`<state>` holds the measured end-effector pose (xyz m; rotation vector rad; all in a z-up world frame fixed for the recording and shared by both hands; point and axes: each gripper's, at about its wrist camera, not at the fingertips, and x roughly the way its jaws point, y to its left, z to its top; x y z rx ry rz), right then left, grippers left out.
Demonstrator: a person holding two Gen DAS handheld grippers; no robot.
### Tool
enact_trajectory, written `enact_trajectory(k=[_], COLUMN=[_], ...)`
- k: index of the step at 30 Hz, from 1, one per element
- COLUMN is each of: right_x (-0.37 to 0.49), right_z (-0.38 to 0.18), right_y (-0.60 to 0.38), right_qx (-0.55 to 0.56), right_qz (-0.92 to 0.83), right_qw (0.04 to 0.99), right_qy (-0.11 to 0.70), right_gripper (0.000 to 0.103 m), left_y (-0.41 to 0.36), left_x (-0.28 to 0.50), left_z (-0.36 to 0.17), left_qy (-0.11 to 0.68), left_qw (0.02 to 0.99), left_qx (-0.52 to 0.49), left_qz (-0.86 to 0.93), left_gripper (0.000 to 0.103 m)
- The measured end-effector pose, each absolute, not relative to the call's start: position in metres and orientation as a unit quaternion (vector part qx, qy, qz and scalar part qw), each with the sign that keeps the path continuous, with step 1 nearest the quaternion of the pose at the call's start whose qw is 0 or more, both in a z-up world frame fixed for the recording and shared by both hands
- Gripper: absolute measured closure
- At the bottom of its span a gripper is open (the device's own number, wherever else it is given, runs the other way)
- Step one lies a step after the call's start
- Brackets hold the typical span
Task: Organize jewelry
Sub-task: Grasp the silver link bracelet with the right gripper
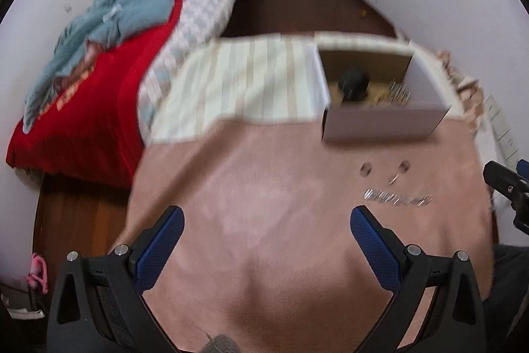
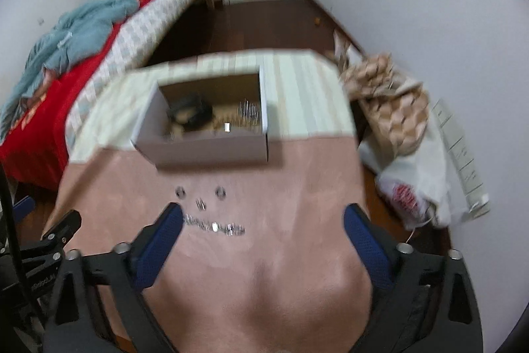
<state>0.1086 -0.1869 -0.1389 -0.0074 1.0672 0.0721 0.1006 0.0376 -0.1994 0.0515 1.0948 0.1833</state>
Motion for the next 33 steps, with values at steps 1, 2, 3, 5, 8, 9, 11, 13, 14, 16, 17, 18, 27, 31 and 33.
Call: enact_trajectory(k=[1,2,3,5,8,9,11,13,14,16,17,18,27,31,33], right_x=[0.110,0.113,0.114,0.117,0.119,0.119,0.119,0.118,0.119,0.120,0.121,0.122,0.117,0.122,0.124], right_z=[-0.150,-0.166,-0.178,-0.199,-0.219,-0.225,-0.234,-0.239,-0.241,-0.245,-0.249,-0.256,-0.254,-0.243,-0.238], right_y=[-0.188,-0.189,-0.188,-0.187,-0.181,-0.177,-0.169,-0.162,-0.159,-0.154,-0.150,-0.148,-0.153,-0.190,-0.204], right_qx=[-0.002,0.002,0.003,0.006,-0.002,-0.008,-0.025,-0.040,-0.047,-0.063,-0.073,-0.078,-0.060,0.015,0.041], right_qz=[0.036,0.041,0.045,0.053,0.066,0.072,0.082,0.092,0.098,0.103,0.103,0.105,0.113,0.085,0.076], right_qw=[0.855,0.847,0.842,0.835,0.831,0.831,0.833,0.834,0.834,0.832,0.828,0.823,0.834,0.838,0.840], right_qy=[0.518,0.531,0.538,0.548,0.552,0.552,0.547,0.542,0.541,0.542,0.546,0.553,0.537,0.538,0.536], right_gripper=[0.019,0.023,0.024,0.027,0.031,0.032,0.032,0.032,0.032,0.032,0.032,0.033,0.087,0.087,0.087], left_y=[0.038,0.038,0.039,0.039,0.042,0.042,0.043,0.044,0.045,0.047,0.047,0.048,0.045,0.037,0.030], left_x=[0.102,0.103,0.105,0.106,0.110,0.111,0.111,0.113,0.112,0.115,0.115,0.116,0.123,0.129,0.133], left_z=[-0.210,-0.216,-0.223,-0.233,-0.245,-0.247,-0.251,-0.253,-0.255,-0.258,-0.259,-0.260,-0.259,-0.256,-0.256], left_qy=[0.529,0.534,0.540,0.546,0.557,0.559,0.562,0.564,0.566,0.570,0.571,0.572,0.572,0.568,0.570], left_qw=[0.844,0.840,0.837,0.832,0.825,0.823,0.821,0.819,0.818,0.815,0.814,0.814,0.814,0.818,0.819], left_qx=[0.024,0.025,0.026,0.029,0.030,0.030,0.031,0.031,0.030,0.029,0.029,0.029,0.029,0.023,0.015], left_qz=[0.088,0.090,0.092,0.094,0.097,0.097,0.097,0.099,0.099,0.099,0.099,0.099,0.093,0.082,0.071], left_gripper=[0.000,0.000,0.000,0.000,0.000,0.000,0.000,0.000,0.000,0.000,0.000,0.000,0.000,0.000,0.000])
